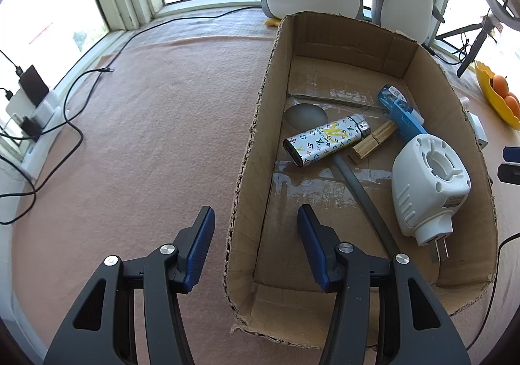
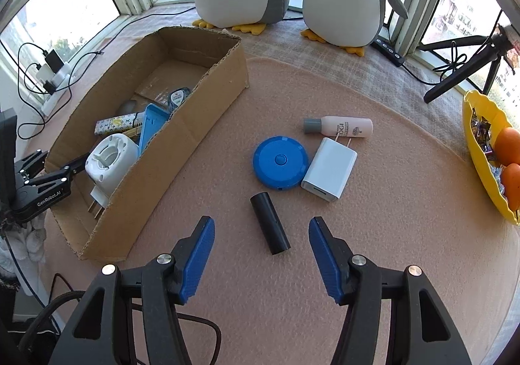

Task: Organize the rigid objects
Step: 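Move the right tool to the black cylinder and grasp it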

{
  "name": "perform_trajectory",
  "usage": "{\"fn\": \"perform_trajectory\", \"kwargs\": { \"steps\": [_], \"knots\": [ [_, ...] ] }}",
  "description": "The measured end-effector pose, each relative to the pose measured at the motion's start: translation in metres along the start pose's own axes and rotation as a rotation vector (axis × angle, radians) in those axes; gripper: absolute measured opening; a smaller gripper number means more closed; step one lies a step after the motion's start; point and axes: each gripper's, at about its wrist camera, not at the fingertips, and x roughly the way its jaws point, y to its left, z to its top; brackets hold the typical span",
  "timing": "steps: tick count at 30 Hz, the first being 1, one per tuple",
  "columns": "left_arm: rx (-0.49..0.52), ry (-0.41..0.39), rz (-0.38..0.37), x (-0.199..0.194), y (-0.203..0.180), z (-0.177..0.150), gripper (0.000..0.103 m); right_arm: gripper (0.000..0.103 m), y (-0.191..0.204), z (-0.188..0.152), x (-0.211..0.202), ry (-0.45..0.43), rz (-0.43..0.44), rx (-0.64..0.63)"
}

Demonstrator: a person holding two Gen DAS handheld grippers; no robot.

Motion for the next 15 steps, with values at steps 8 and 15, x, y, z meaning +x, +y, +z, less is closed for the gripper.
{"fn": "perform_trajectory", "kwargs": {
  "steps": [8,15],
  "knots": [
    [-0.004,0.0,0.0,0.0,0.0,0.0,0.053,0.034,0.007,0.006,0.026,0.071,-0.004,-0.044],
    [-0.003,0.0,0.0,0.0,0.0,0.0,0.053,0.029,0.006,0.008,0.038,0.104,-0.018,-0.046]
  ]
}}
